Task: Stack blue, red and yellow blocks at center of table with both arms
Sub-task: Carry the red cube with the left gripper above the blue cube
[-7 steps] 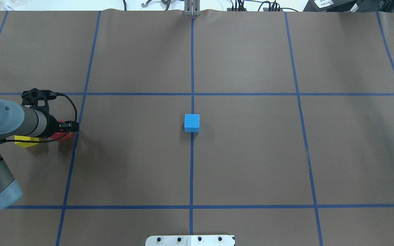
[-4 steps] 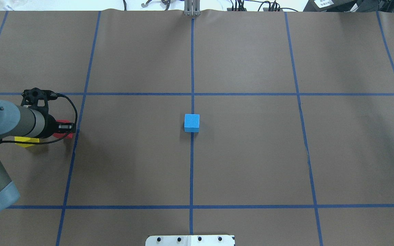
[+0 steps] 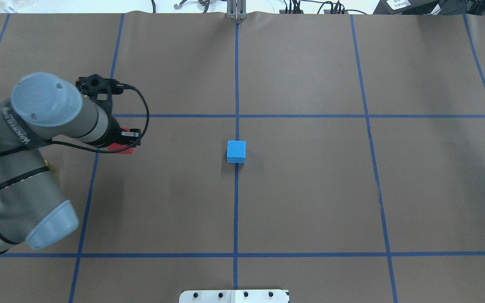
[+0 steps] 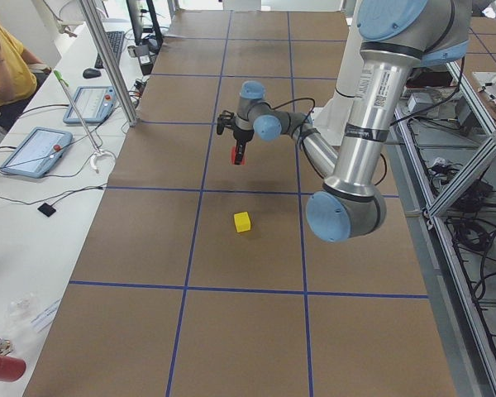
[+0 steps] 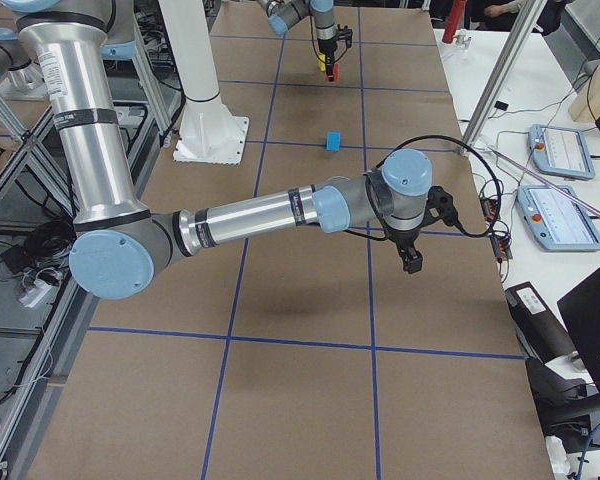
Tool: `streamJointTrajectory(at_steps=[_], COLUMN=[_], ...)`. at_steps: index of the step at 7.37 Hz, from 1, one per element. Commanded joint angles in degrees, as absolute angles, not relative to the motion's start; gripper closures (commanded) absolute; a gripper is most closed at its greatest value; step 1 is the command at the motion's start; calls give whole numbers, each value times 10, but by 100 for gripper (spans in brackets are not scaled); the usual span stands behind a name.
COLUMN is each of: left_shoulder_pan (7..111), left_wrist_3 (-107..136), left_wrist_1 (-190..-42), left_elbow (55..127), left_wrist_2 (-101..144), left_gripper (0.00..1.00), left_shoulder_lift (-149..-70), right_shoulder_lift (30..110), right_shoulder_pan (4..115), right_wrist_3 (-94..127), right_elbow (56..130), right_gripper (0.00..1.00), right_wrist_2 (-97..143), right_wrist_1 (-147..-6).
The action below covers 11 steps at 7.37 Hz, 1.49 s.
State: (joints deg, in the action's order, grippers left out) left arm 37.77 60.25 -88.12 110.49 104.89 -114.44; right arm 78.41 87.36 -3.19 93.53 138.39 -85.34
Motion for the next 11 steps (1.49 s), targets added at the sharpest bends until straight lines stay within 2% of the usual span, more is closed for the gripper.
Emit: streamJointTrajectory(at_steps=[1, 4, 8, 11], left_shoulder_pan=[358, 328, 295, 295], left_wrist_3=[611, 635, 630, 600], left_wrist_1=[-814, -821, -865, -874], left_elbow=[1017, 864, 795, 784], left_wrist_2=[1049, 1046, 1029, 1028], left_gripper=[100, 100, 100, 100], left_shoulder_lift=[-1305, -1445, -1465, -1463], right_shoulder_lift=[787, 801, 809, 809], right_shoulder_pan=[877, 885, 890, 891], right_wrist_3=[-29, -23, -23, -23], right_elbow=[922, 901, 901, 901], right_gripper=[1, 1, 0, 0], right_wrist_2=[1355, 1355, 1354, 1354], right_wrist_1=[-859, -858, -857, -855])
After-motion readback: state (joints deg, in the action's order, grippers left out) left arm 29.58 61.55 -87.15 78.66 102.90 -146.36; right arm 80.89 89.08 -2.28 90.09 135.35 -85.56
